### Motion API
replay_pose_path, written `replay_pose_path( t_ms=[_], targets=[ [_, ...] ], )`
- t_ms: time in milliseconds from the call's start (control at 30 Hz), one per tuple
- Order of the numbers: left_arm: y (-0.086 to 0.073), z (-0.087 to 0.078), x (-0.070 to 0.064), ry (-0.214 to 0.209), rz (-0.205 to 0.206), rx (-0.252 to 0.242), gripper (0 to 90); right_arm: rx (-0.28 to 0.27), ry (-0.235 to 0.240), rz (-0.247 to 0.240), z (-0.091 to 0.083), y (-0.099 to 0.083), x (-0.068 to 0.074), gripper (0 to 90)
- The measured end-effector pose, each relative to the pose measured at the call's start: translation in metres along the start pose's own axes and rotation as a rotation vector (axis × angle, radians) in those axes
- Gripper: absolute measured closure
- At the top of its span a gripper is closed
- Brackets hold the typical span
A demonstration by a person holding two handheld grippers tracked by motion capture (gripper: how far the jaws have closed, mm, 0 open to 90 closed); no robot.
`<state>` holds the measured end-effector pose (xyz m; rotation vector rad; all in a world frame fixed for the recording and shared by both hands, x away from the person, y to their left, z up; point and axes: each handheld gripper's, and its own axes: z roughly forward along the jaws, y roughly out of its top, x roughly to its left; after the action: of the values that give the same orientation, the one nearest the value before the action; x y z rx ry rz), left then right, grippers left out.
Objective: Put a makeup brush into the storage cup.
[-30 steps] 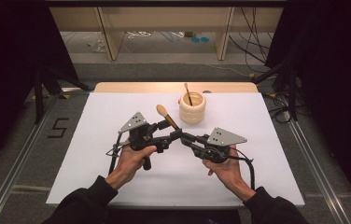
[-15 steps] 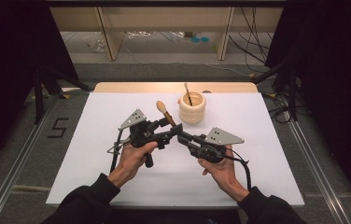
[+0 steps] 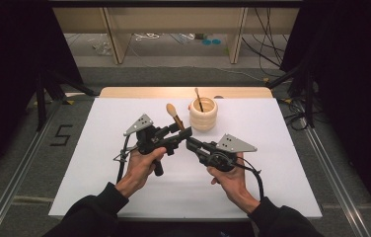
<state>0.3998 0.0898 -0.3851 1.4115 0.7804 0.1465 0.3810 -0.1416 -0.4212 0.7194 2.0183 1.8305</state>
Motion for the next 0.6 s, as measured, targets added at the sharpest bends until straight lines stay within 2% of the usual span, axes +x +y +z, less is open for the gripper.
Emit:
replay_pose_path(
  t_ms=[67,200,267,300,600],
  targets=[
    [-0.0001,0.0007,-0.0001,0.0,-0.006,-0.005,50.1,-0.014,-0.009,-0.012,0.0007,-0.0001,-0.0011,80.0],
    [0.0003,0.0012,-0.0007,-0.001,-0.02,-0.014,53.2,-0.01,0.001,0.016,0.0016,-0.0009,0.0006,80.0],
    [0.0008,0.0013,-0.0006,-0.003,-0.014,-0.017,54.9,-0.026,0.003,0.02,0.0027,-0.0012,0.0006,80.0],
    [0.001,0.0012,-0.0009,0.001,-0.015,-0.015,56.1,-0.013,-0.002,0.019,0.002,-0.001,0.0005,79.9],
    [0.0008,0.0019,0.0005,-0.007,-0.027,-0.018,65.2,-0.028,-0.003,0.026,0.003,-0.0014,0.0014,79.9]
  ],
)
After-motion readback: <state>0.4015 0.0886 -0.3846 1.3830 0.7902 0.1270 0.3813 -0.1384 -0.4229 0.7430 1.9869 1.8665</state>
